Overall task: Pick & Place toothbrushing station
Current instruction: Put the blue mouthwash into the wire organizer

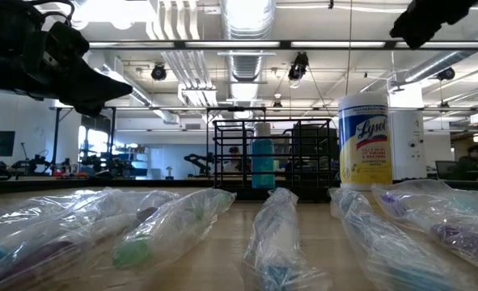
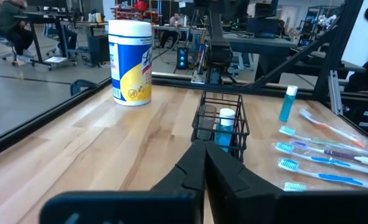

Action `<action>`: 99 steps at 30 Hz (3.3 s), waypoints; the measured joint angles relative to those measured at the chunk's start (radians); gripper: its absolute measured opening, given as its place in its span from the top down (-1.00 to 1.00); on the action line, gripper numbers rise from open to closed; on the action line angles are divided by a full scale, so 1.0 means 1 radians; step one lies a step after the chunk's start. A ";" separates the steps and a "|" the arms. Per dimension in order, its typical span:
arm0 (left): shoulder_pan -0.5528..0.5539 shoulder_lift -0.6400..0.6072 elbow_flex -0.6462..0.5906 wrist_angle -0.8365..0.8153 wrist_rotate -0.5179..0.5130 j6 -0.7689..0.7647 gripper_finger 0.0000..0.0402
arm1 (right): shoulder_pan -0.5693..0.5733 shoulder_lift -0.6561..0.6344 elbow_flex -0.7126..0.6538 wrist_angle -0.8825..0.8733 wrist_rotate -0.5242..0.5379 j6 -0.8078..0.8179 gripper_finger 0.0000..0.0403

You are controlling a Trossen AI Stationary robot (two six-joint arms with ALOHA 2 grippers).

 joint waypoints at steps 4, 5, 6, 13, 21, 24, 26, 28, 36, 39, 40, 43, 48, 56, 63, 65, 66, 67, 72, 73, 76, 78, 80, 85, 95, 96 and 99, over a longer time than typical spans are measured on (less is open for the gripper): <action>0.000 0.000 0.000 0.000 0.001 -0.024 0.96 | 0.000 0.158 0.156 -0.225 -0.117 0.075 0.96; 0.000 0.000 0.000 -0.001 0.001 -0.030 0.95 | 0.000 0.191 0.189 -0.266 -0.140 0.099 0.96; 0.000 0.000 0.000 -0.002 0.001 -0.039 0.94 | 0.000 0.227 0.220 -0.309 -0.168 0.125 0.96; 0.000 0.000 0.000 -0.016 0.001 -0.081 0.92 | 0.055 0.393 0.348 -0.457 -0.254 0.232 0.96; 0.000 0.000 -0.001 -0.016 0.004 -0.082 0.97 | 0.258 0.461 0.356 -0.414 -0.200 0.432 0.96; 0.000 0.000 -0.001 -0.025 0.004 -0.082 0.95 | 0.351 0.486 0.341 -0.381 -0.120 0.548 0.96; 0.000 0.000 -0.001 -0.036 0.004 -0.082 0.92 | 0.400 0.506 0.335 -0.348 -0.117 0.589 0.96; 0.000 0.000 -0.001 -0.050 0.004 -0.093 0.91 | 0.446 0.529 0.335 -0.319 -0.119 0.631 0.95; 0.000 0.000 0.001 -0.092 0.008 -0.110 0.92 | 0.545 0.645 0.336 -0.280 -0.122 0.696 0.63; 0.000 0.000 0.002 -0.092 0.008 -0.109 0.93 | 0.557 0.683 0.336 -0.281 -0.122 0.686 0.44; 0.000 0.000 0.002 -0.092 0.008 -0.109 0.93 | 0.557 0.694 0.336 -0.281 -0.122 0.667 0.37; 0.000 0.000 0.002 -0.092 0.007 -0.109 0.93 | 0.557 0.728 0.337 -0.281 -0.123 0.637 0.20; 0.000 0.000 0.002 -0.092 0.007 -0.108 0.94 | 0.556 0.769 0.337 -0.282 -0.130 0.649 0.03; 0.000 0.000 0.002 -0.092 0.007 -0.126 0.91 | 0.557 0.810 0.336 -0.281 -0.133 0.701 -0.03; 0.000 0.000 0.002 -0.103 0.009 -0.145 0.92 | 0.557 0.873 0.335 -0.279 -0.159 0.700 -0.02; 0.000 0.000 0.002 -0.103 0.010 -0.148 0.91 | 0.557 0.889 0.335 -0.279 -0.165 0.700 -0.02; 0.000 0.000 0.002 -0.104 0.010 -0.148 0.91 | 0.557 0.897 0.335 -0.279 -0.174 0.699 -0.02; 0.000 0.000 0.002 -0.105 0.010 -0.148 0.90 | 0.557 0.905 0.335 -0.279 -0.179 0.698 -0.02; 0.000 0.000 0.002 -0.105 0.010 -0.148 0.90 | 0.555 0.925 0.334 -0.281 -0.177 0.685 -0.02; 0.000 0.000 0.002 -0.105 0.010 -0.148 0.90 | 0.554 0.925 0.332 -0.282 -0.174 0.683 -0.02; 0.000 0.000 0.002 -0.105 0.010 -0.149 0.91 | 0.552 0.923 0.330 -0.284 -0.171 0.682 -0.01; 0.000 0.000 0.002 -0.105 0.010 -0.152 0.90 | 0.552 0.923 0.328 -0.287 -0.172 0.682 0.02; 0.000 0.000 0.002 -0.106 0.010 -0.152 0.90 | 0.552 0.922 0.329 -0.287 -0.172 0.682 0.09; 0.000 0.000 0.002 -0.106 0.010 -0.152 0.91 | 0.552 0.932 0.329 -0.287 -0.179 0.681 0.35; 0.000 0.000 0.002 -0.106 0.010 -0.152 0.91 | 0.551 0.911 0.336 -0.290 -0.173 0.635 0.56; 0.000 0.000 0.002 -0.106 0.010 -0.152 0.91 | 0.551 0.902 0.339 -0.289 -0.167 0.625 0.56; 0.000 0.000 0.002 -0.106 0.010 -0.152 0.90 | 0.551 0.868 0.351 -0.286 -0.090 0.585 0.56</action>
